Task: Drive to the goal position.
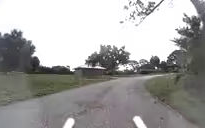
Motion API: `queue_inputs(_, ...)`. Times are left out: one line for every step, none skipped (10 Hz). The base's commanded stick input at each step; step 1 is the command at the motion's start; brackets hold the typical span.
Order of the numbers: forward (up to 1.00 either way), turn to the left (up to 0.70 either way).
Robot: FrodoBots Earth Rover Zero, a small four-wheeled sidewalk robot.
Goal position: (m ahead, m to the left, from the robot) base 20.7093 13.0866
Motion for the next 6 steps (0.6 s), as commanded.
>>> queue_inputs(0.69,0.03)
queue_inputs(0.69,0.03)
queue_inputs(0.69,0.03)
queue_inputs(0.69,0.03)
queue_inputs(0.69,0.03)
queue_inputs(0.69,0.03)
